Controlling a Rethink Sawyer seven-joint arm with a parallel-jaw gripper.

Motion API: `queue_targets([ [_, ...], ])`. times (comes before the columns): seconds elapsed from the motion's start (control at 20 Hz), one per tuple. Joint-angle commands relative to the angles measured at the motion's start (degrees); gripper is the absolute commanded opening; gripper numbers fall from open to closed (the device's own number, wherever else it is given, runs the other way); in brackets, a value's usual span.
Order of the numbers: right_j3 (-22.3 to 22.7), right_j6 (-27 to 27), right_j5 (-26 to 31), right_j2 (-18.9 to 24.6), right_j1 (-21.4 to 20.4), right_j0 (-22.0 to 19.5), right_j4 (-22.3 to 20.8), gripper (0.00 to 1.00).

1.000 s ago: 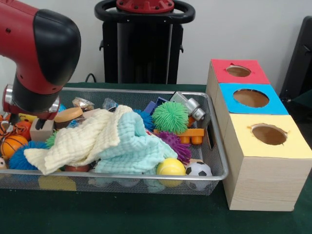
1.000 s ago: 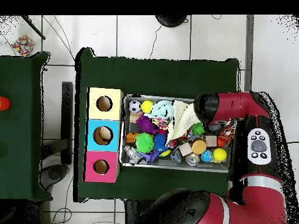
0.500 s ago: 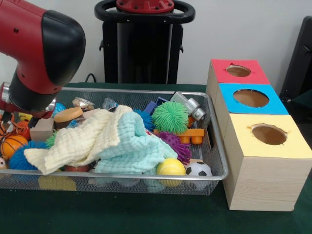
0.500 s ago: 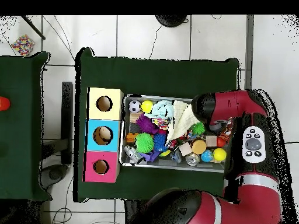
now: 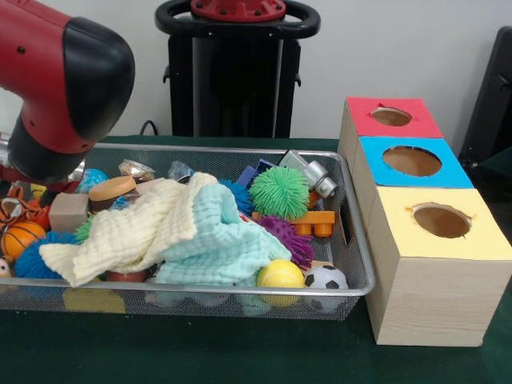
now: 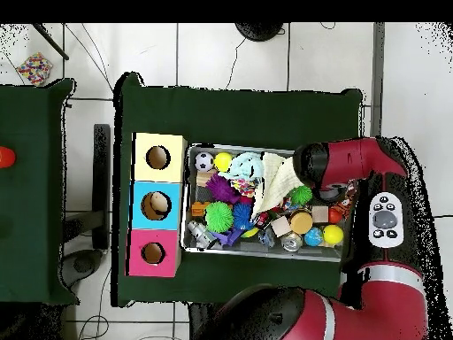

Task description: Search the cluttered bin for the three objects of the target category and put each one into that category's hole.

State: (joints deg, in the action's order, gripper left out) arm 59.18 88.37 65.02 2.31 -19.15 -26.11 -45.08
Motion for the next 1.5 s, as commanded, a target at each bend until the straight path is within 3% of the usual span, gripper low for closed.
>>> queue_targets([
  [0.05,-0.4,-9.8,-4.0,1.4,3.5,-1.0,-4.3,1.0],
  [0.65,-0.4,-9.4,-6.1,1.5,5.5,-2.2,-4.5,1.0],
  [1.5,-1.4,-6.0,-6.9,-2.1,5.2,0.5,-8.5,1.0],
])
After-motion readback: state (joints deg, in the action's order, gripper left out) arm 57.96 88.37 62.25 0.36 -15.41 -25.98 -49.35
